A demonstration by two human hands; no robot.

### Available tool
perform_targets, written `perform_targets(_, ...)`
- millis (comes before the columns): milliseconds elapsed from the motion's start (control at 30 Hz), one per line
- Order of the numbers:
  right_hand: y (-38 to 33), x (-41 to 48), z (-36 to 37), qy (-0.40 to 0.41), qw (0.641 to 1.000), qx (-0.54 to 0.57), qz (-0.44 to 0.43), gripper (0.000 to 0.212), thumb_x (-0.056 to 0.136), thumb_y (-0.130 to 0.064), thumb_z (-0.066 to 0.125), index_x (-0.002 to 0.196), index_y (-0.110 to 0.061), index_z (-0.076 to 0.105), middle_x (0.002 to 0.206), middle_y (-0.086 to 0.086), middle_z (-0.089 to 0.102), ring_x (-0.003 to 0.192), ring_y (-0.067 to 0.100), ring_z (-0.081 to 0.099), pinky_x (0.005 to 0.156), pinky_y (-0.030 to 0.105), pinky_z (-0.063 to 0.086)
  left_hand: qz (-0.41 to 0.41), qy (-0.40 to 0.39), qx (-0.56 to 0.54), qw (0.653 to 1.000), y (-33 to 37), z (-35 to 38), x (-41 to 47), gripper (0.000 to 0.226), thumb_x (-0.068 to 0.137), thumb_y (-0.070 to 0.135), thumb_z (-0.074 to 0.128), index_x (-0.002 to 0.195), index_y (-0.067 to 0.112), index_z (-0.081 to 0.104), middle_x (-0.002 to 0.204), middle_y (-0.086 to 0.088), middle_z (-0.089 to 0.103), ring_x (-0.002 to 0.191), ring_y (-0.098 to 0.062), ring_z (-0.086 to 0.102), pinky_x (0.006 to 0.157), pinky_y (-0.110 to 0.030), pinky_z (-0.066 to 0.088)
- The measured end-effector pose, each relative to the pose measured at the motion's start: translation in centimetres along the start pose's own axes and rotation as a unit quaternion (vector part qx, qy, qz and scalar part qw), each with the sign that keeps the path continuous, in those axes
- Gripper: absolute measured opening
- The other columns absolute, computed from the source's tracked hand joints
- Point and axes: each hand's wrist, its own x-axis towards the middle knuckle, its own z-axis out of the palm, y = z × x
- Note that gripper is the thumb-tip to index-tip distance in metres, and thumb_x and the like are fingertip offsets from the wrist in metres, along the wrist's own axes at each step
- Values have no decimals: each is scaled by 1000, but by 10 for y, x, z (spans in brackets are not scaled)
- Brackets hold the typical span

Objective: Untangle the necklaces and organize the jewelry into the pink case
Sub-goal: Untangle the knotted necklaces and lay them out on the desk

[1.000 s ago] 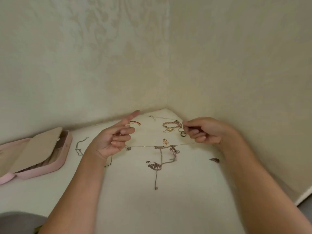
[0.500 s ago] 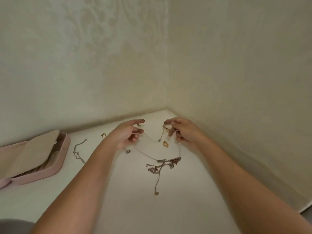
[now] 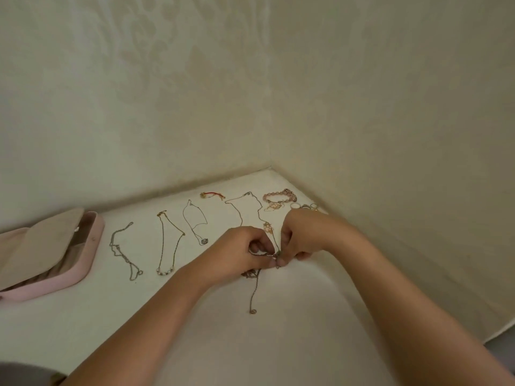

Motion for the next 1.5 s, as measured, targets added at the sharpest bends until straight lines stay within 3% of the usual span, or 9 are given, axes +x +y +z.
perform_targets(167, 6, 3, 0, 6, 1000, -15, -3, 24, 72, -17, 78, 87, 2, 72, 61, 2, 63, 57, 13, 59, 63, 24, 49, -6, -19, -21, 1000, -3, -4, 2, 7, 82, 16, 74, 83, 22, 71, 64, 13, 59, 55, 6, 52, 55, -9, 40)
perform_targets(267, 9, 1, -5, 17, 999, -13, -30, 13, 72, -21, 80, 72, -13, 71, 52, -8, 57, 50, 5, 50, 55, 17, 40, -14, -23, -12, 1000, -6, -6, 1, 9, 83, 15, 73, 86, 24, 70, 65, 13, 58, 54, 7, 52, 55, -7, 38)
perform_targets(433, 13, 2, -9, -6, 983, 167, -77, 17, 75, -12, 79, 68, -15, 64, 60, -6, 61, 56, 6, 50, 58, 15, 40, -33, -25, -9, 999, -9, -9, 1, 8, 86, 20, 67, 83, 26, 71, 68, 12, 64, 58, 6, 56, 61, -13, 45)
perform_targets(533, 11, 9, -2, -15, 951, 293, -98, 17, 81, 3, 69, 75, -8, 59, 70, 4, 66, 65, 12, 61, 66, 19, 53, -46, -9, -31, 998, -9, -7, 2, 14, 86, 17, 62, 77, 25, 68, 68, 11, 64, 60, -2, 60, 67, -23, 48)
perform_targets(667, 9, 13, 0, 15, 922, 369, -120, 18, 81, 7, 67, 76, -8, 58, 69, 5, 68, 66, 16, 61, 71, 25, 53, -52, 34, -84, 995, -11, -10, 6, 19, 87, 10, 55, 75, 17, 68, 79, -3, 71, 74, -16, 62, 75, -30, 46)
perform_targets(800, 14, 14, -3, 47, 929, 343, -129, 14, 81, 5, 69, 85, -9, 70, 73, 4, 70, 69, 14, 63, 70, 20, 53, -73, 56, -223, 970, -10, -12, 7, 27, 88, -5, 47, 72, 8, 64, 66, -1, 68, 67, -12, 65, 74, -21, 50)
perform_targets(1033, 11, 17, -1, 116, 955, 247, -119, 11, 82, 1, 65, 82, -9, 70, 74, 7, 67, 64, 0, 59, 66, 14, 46, -78, 75, -250, 962, -14, -6, 11, 33, 90, -10, 33, 85, 6, 61, 46, 3, 48, 55, -17, 55, 61, -26, 47)
perform_targets(1300, 9, 20, 3, 36, 891, 425, -157, 15, 91, 3, 53, 85, -8, 61, 73, 3, 62, 71, 13, 61, 83, 29, 49, -50, 83, -274, 957, -9, -6, 11, 48, 80, -20, 22, 93, 11, 56, 50, 4, 42, 42, -10, 31, 42, -20, 26)
perform_targets(1500, 2, 21, 5, -8, 812, 559, -169, 13, 88, 0, 48, 76, -7, 50, 59, 2, 40, 52, 15, 41, 70, 31, 49, -11, 114, -279, 953, -1, -16, 2, 39, 89, -9, 31, 92, 11, 64, 53, 5, 38, 43, -3, 28, 44, -17, 21)
